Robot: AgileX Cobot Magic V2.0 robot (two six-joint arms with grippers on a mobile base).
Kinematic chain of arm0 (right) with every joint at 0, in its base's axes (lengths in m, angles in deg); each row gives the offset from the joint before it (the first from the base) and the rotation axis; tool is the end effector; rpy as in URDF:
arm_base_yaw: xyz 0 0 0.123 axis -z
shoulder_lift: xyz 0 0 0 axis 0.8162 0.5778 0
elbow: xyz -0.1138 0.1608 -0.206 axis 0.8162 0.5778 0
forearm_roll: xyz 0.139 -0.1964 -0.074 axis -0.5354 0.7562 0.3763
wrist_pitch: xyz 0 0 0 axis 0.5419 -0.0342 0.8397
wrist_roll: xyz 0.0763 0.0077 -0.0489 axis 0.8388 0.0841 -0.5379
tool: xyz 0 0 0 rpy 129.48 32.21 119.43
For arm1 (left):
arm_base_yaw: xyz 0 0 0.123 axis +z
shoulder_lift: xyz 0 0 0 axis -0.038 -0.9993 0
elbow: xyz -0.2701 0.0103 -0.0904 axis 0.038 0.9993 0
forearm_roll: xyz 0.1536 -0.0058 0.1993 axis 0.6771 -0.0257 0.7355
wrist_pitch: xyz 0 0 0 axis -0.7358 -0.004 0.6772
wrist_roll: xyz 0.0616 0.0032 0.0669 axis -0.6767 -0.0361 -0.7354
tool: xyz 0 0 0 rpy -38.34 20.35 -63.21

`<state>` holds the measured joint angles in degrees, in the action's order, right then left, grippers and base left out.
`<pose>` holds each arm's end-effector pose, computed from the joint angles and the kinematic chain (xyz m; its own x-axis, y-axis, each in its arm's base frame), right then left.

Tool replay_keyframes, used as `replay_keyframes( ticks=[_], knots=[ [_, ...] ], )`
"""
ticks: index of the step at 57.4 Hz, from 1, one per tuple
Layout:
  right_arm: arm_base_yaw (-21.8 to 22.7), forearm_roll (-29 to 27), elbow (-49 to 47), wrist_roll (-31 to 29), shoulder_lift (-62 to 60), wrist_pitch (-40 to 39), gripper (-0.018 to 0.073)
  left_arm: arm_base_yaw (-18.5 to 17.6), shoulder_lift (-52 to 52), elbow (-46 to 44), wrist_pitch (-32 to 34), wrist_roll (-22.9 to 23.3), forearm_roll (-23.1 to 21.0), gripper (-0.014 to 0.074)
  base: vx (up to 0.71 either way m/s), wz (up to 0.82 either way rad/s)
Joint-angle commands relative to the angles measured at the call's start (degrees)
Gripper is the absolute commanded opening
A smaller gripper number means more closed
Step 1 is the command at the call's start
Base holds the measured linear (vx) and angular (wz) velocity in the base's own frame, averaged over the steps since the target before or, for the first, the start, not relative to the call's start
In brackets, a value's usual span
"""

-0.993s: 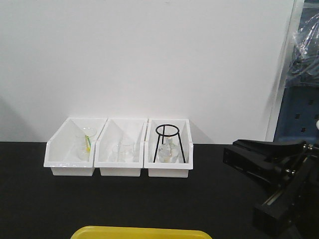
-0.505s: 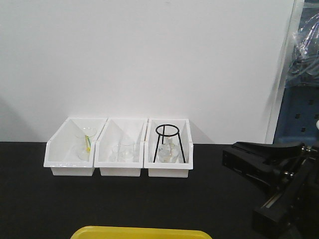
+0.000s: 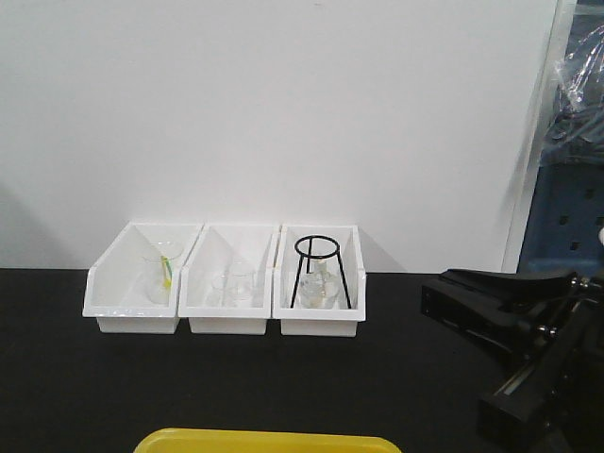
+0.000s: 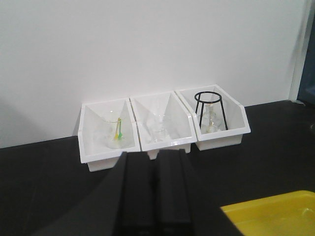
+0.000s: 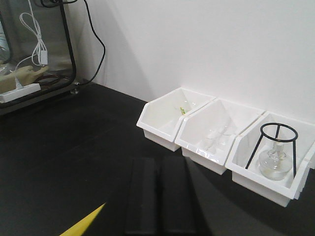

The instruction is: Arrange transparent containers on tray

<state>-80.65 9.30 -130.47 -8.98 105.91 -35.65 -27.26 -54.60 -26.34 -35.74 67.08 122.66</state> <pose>0.1627 0.1055 0.3892 -0.1391 -0.0481 -0.9891 -0.6515 0.7567 0.0548 0.0878 -0.0179 0.3811 -0.1406 0.0028 -0.9901 0.1991 0.9796 -0.0256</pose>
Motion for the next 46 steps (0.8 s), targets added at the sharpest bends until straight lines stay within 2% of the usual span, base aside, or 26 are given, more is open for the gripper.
replay_keyframes(
  ticks=[1,8,14,20,23,29,35,42,46],
  knots=[
    [0.2,-1.0,-1.7,-0.5,-0.7,-2.3,-0.0013,-0.2,4.0,3.5,5.6,-1.0,0.9,-0.0007,0.0,0.0],
    [0.2,-1.0,-1.7,-0.5,-0.7,-2.3,-0.0013,0.7,11.9,11.5,5.6,-1.4,-1.7,-0.0007,0.0,0.0],
    [0.2,-1.0,-1.7,-0.5,-0.7,-2.6,-0.0013,4.5,19.4,17.7,7.0,-2.1,-3.8,-0.0007,0.0,0.0],
    [0.2,-1.0,-1.7,-0.5,-0.7,-2.6,-0.0013,9.7,26.9,23.1,7.7,-9.1,-10.0,-0.0007,0.0,0.0],
    [0.2,-1.0,-1.7,-0.5,-0.7,-2.6,-0.0013,12.8,30.8,26.2,8.8,-15.2,-14.3,-0.0007,0.0,0.0],
    [0.2,-1.0,-1.7,-0.5,-0.6,-2.4,-0.0013,17.2,29.6,30.4,14.2,-23.9,-20.8,-0.0007,0.0,0.0],
    [0.2,-1.0,-1.7,-0.5,-0.5,-2.4,-0.0013,21.1,29.2,37.7,26.9,-30.2,-28.3,-0.0007,0.0,0.01],
    [0.2,-1.0,-1.7,-0.5,-0.5,-2.6,-0.0013,24.1,29.2,46.5,41.7,-31.2,-34.5,-0.0007,0.0,0.0],
    [0.2,-1.0,-1.7,-0.5,-0.5,-2.7,-0.0013,25.0,29.2,45.7,36.9,-31.0,-34.9,-0.0007,0.0,0.0]
  ],
)
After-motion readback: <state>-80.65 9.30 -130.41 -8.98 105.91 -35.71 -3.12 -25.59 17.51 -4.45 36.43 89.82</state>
